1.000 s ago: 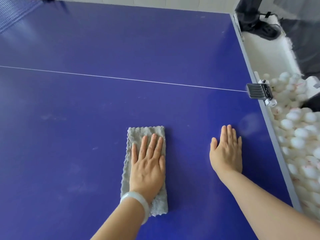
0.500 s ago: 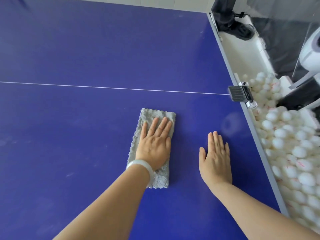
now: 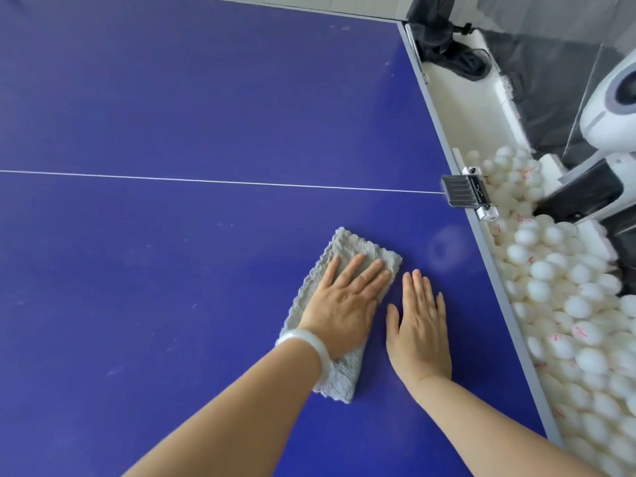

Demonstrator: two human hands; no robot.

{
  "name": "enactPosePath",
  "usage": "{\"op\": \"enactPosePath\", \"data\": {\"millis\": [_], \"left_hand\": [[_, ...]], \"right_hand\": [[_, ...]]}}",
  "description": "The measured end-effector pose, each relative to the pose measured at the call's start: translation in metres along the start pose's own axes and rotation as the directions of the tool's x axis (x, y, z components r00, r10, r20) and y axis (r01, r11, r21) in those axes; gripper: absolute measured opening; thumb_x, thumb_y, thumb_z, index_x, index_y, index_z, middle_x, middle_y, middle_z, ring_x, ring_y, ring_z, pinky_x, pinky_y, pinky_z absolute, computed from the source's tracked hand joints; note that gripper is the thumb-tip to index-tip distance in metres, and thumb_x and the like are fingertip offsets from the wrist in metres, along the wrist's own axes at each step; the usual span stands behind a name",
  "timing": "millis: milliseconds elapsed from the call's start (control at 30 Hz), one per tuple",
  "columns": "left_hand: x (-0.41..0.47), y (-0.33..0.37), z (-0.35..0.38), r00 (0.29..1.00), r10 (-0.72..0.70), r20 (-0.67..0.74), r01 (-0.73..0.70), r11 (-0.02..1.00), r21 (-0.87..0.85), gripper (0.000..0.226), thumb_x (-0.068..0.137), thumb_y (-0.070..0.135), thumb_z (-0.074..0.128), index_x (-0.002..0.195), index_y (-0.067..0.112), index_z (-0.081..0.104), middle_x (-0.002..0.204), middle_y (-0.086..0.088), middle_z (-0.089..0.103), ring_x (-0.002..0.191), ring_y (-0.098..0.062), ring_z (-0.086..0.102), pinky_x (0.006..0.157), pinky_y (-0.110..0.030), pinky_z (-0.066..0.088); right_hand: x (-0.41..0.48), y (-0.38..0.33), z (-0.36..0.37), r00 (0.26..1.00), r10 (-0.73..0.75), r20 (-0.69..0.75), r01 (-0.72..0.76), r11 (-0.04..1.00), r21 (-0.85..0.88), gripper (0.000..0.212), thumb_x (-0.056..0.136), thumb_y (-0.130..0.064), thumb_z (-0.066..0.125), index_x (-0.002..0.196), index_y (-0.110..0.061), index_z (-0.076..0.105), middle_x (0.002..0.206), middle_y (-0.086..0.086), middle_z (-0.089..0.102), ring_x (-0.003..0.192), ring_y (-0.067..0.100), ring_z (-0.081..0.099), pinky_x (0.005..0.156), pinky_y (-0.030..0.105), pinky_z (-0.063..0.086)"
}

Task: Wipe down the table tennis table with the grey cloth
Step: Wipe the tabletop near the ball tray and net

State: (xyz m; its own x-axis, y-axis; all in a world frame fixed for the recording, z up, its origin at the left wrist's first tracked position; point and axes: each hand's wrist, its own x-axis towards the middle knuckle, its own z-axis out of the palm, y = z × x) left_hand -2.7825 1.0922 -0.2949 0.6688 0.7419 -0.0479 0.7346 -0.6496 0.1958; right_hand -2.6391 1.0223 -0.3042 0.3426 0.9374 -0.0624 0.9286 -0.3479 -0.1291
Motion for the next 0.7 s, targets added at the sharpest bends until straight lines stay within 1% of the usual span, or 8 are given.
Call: {"op": "enactPosePath", "data": {"millis": [67, 133, 200, 300, 433, 467, 600, 700], "left_hand": [[-0.003, -0.034, -0.004, 0.985, -0.167, -0.049, 0.166, 0.986, -0.031, 0.057, 0.103, 0.037, 0.013, 0.159, 0.03, 0.001, 0.166, 0.013, -0.004, 0.152, -0.016, -0.015, 0.122, -0.047, -0.011], [-0.018, -0.064, -0.006, 0.934, -0.341, -0.104, 0.334, 0.939, -0.078, 0.057, 0.104, 0.037, 0.014, 0.159, 0.031, 0.003, 0.166, 0.013, -0.001, 0.152, -0.016, -0.012, 0.122, -0.046, -0.009], [-0.034, -0.077, -0.007, 0.894, -0.43, -0.124, 0.421, 0.902, -0.091, 0.057, 0.103, 0.036, 0.014, 0.159, 0.03, 0.005, 0.166, 0.012, 0.0, 0.152, -0.016, -0.011, 0.122, -0.046, -0.008], [-0.039, -0.075, -0.008, 0.883, -0.45, -0.131, 0.435, 0.891, -0.127, 0.058, 0.102, 0.037, 0.015, 0.159, 0.029, 0.006, 0.165, 0.011, -0.001, 0.152, -0.016, -0.012, 0.122, -0.045, -0.011], [-0.036, -0.076, -0.007, 0.884, -0.447, -0.136, 0.432, 0.893, -0.125, 0.06, 0.1, 0.039, 0.008, 0.159, 0.029, 0.001, 0.165, 0.011, -0.006, 0.151, -0.016, -0.017, 0.121, -0.044, -0.015], [-0.037, -0.076, -0.006, 0.886, -0.444, -0.131, 0.43, 0.895, -0.12, 0.06, 0.1, 0.039, 0.006, 0.159, 0.029, 0.0, 0.164, 0.011, -0.007, 0.151, -0.016, -0.018, 0.121, -0.044, -0.015], [-0.037, -0.076, -0.006, 0.89, -0.439, -0.122, 0.427, 0.897, -0.114, 0.06, 0.1, 0.039, 0.005, 0.158, 0.03, -0.005, 0.164, 0.012, -0.012, 0.149, -0.016, -0.023, 0.121, -0.045, -0.016], [-0.035, -0.074, -0.005, 0.903, -0.414, -0.115, 0.403, 0.909, -0.103, 0.059, 0.102, 0.036, 0.01, 0.158, 0.029, -0.005, 0.164, 0.012, -0.011, 0.15, -0.019, -0.022, 0.121, -0.048, -0.013]], "right_hand": [[-0.001, 0.001, 0.001, 1.0, 0.002, 0.007, -0.002, 1.0, -0.012, 0.062, 0.104, -0.035, 0.026, 0.159, -0.014, 0.005, 0.166, 0.001, 0.001, 0.154, 0.015, 0.0, 0.125, 0.036, -0.003], [-0.001, 0.001, 0.0, 1.0, 0.006, 0.01, -0.006, 1.0, -0.008, 0.062, 0.104, -0.036, 0.025, 0.159, -0.014, 0.006, 0.166, 0.0, 0.001, 0.154, 0.015, 0.0, 0.125, 0.036, -0.002], [-0.001, 0.0, -0.001, 1.0, 0.006, 0.012, -0.006, 1.0, 0.003, 0.063, 0.104, -0.036, 0.028, 0.159, -0.014, 0.007, 0.166, 0.0, 0.001, 0.154, 0.014, 0.0, 0.125, 0.036, -0.001], [-0.004, -0.003, -0.004, 1.0, 0.008, 0.028, -0.008, 1.0, 0.007, 0.064, 0.103, -0.035, 0.035, 0.158, -0.012, 0.012, 0.166, 0.002, 0.005, 0.154, 0.016, 0.004, 0.125, 0.036, 0.001], [0.02, -0.009, -0.017, 0.998, 0.057, 0.001, -0.057, 0.993, 0.103, 0.057, 0.098, -0.024, 0.056, 0.149, -0.004, 0.039, 0.156, 0.014, 0.037, 0.145, 0.03, 0.033, 0.122, 0.048, 0.023], [0.034, -0.014, -0.02, 0.998, 0.056, 0.002, -0.056, 0.995, 0.084, 0.057, 0.099, -0.025, 0.054, 0.149, -0.003, 0.037, 0.157, 0.014, 0.036, 0.146, 0.029, 0.031, 0.122, 0.047, 0.022], [0.079, -0.049, -0.015, 0.992, 0.119, 0.026, -0.119, 0.993, -0.012, 0.064, 0.106, -0.037, 0.027, 0.158, -0.006, 0.005, 0.167, 0.009, 0.003, 0.154, 0.023, 0.004, 0.124, 0.044, 0.004], [0.082, -0.057, -0.001, 0.984, 0.175, -0.016, -0.176, 0.983, -0.057, 0.065, 0.105, -0.04, 0.018, 0.158, -0.008, -0.001, 0.167, 0.008, -0.002, 0.154, 0.022, -0.001, 0.125, 0.045, 0.001]]}}
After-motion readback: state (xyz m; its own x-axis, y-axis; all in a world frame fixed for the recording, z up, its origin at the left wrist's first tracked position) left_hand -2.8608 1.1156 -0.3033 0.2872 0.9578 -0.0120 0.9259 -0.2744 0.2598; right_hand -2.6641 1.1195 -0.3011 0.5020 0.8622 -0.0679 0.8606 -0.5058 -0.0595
